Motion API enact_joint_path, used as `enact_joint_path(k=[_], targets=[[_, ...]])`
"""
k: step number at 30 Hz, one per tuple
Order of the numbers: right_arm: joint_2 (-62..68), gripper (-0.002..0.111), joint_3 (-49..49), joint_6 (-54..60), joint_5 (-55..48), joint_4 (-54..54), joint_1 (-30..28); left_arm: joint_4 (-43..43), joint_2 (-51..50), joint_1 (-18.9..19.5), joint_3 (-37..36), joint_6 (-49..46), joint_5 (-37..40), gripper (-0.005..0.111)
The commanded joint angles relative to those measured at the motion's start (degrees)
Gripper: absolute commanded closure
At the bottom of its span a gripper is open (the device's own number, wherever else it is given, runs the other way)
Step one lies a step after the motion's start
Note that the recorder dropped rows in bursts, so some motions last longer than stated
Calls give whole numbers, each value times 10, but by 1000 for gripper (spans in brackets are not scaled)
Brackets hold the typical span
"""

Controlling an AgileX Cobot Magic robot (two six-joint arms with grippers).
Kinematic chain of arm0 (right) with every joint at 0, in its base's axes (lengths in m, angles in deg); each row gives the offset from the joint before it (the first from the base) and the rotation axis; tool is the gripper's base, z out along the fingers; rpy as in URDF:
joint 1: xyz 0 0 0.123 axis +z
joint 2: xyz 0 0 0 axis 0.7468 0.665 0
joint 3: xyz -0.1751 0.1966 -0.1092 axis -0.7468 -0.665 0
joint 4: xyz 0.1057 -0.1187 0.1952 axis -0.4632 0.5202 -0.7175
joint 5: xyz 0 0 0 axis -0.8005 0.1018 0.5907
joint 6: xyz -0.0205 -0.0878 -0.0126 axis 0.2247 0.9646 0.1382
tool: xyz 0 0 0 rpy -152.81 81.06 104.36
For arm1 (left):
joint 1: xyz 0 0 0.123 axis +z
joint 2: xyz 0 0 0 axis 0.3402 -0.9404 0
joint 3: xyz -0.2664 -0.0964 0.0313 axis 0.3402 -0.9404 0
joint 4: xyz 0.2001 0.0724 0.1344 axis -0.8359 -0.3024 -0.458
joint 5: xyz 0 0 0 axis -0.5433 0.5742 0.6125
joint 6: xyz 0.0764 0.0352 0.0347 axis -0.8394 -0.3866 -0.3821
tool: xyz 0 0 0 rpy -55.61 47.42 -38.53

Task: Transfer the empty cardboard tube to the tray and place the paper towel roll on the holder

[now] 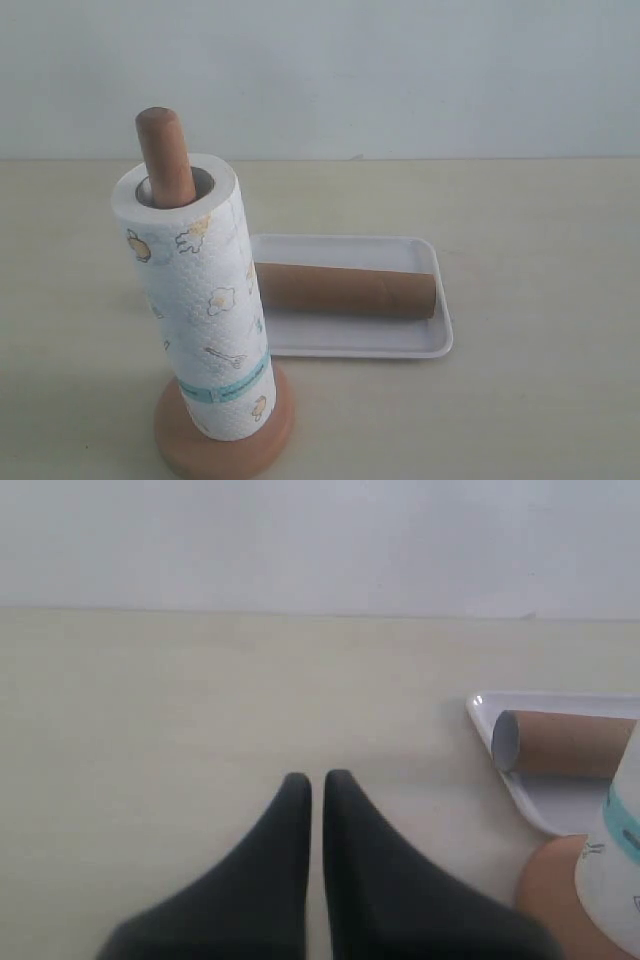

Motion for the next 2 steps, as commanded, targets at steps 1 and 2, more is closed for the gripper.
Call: enact_joint_path(k=[1,2], targets=[[-3,104,0,1,2,4,-4,-1,2,2,-2,-2,0,103],[-3,104,0,1,2,4,-4,-1,2,2,-2,-2,0,103]])
